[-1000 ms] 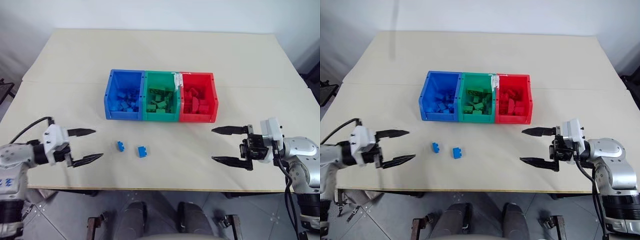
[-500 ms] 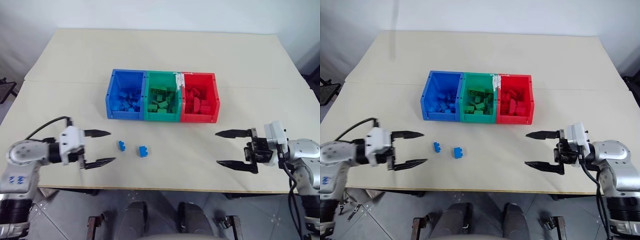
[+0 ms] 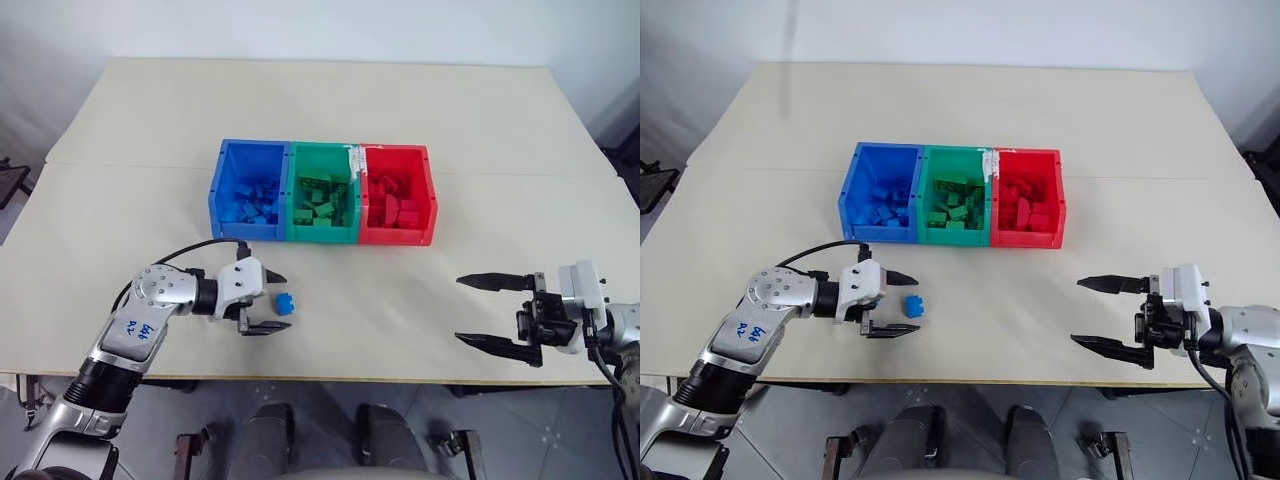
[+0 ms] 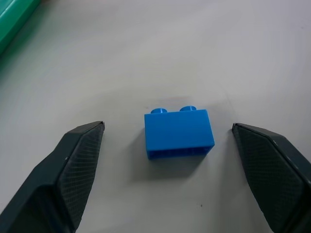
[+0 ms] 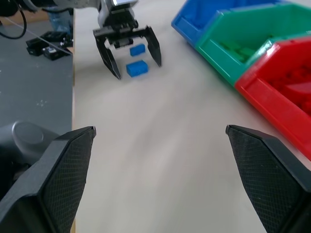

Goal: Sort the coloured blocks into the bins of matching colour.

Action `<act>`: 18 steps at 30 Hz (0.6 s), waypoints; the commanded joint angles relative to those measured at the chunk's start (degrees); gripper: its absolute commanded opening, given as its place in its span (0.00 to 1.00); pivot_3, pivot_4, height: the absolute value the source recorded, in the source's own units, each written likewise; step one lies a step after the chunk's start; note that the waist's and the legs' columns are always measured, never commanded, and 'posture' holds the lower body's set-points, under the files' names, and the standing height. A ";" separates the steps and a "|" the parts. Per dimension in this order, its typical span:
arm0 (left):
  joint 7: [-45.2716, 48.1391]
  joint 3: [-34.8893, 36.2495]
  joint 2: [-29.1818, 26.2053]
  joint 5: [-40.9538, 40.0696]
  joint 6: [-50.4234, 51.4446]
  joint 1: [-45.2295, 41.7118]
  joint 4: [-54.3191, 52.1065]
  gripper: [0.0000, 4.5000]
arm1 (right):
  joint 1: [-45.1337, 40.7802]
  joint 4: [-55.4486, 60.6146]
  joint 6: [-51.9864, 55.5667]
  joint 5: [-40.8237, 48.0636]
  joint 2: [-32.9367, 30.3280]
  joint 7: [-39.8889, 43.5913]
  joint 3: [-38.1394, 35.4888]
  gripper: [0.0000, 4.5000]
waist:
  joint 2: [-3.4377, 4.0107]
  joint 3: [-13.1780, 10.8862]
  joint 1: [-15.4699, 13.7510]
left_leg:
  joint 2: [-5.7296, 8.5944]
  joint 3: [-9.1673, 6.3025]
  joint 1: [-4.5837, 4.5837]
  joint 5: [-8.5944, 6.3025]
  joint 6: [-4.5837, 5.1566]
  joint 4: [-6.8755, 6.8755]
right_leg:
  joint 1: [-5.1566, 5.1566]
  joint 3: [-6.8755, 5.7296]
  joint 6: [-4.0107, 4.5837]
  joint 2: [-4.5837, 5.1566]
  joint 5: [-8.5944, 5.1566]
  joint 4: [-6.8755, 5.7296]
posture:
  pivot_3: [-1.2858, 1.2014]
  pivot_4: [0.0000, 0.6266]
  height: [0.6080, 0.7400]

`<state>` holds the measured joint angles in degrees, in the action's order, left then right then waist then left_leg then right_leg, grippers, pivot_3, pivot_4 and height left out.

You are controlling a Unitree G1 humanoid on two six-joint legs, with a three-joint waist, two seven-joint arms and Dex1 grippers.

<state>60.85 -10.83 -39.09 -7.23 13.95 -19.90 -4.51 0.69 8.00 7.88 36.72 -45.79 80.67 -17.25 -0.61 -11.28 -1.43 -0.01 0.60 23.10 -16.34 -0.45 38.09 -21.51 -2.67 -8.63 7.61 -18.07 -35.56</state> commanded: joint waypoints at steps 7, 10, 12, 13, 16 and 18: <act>-1.24 0.40 2.04 -0.46 -0.98 -0.34 0.83 0.36 | -1.49 1.95 0.11 1.48 0.65 -2.12 -0.27 1.00 | 0.02 0.01 -0.08 | 0.04 -0.06 -0.03 0.04 0.00 0.03 | 0.02 0.00 0.00 0.05 0.00 0.05 | 0.52 0.24 1.00; -1.54 3.65 3.25 -3.37 -3.16 -1.00 1.49 0.33 | -2.25 1.41 0.00 1.26 0.73 -2.11 0.25 1.00 | 0.02 0.01 0.01 | 0.01 -0.05 -0.04 0.06 -0.02 0.03 | 0.00 0.00 0.00 0.03 0.00 0.04 | 0.52 0.24 1.00; -3.64 8.20 4.33 -5.40 -7.22 -2.65 3.71 0.33 | -3.14 0.85 -0.12 1.02 0.89 -2.04 0.95 1.00 | 0.02 0.01 0.00 | 0.00 -0.06 -0.03 0.06 -0.03 0.02 | -0.02 0.00 0.00 0.03 0.00 0.04 | 0.52 0.24 1.00; -4.16 9.66 4.56 -6.13 -7.85 -3.19 4.59 0.33 | -3.42 0.64 -0.17 0.97 0.95 -1.98 1.16 1.00 | 0.01 0.01 0.00 | 0.00 -0.06 -0.02 0.07 -0.03 0.03 | -0.02 -0.01 0.00 0.03 0.00 0.03 | 0.52 0.24 1.00; -7.06 14.55 4.24 -6.43 -12.46 -7.37 9.37 0.33 | -4.83 -0.09 -0.17 0.86 1.48 -2.00 1.83 1.00 | 0.02 0.01 0.03 | 0.01 -0.06 -0.02 0.08 -0.05 0.03 | -0.03 -0.01 0.00 0.02 0.00 0.03 | 0.52 0.24 1.00; -8.40 14.97 3.36 -4.18 -15.49 -9.78 12.51 0.33 | -5.47 -0.52 -0.05 0.91 1.74 -2.12 2.02 1.00 | 0.02 0.01 0.00 | 0.02 -0.06 -0.02 0.08 -0.05 0.03 | -0.03 -0.03 -0.01 0.01 0.00 0.02 | 0.52 0.24 1.00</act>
<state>53.72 2.73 -35.07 -12.53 1.65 -28.67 6.78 -4.37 7.18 7.94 37.03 -44.25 78.59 -15.08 -0.59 -11.27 -1.43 0.02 0.54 23.08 -16.26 -0.50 38.12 -21.54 -2.70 -8.64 7.63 -18.06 -35.54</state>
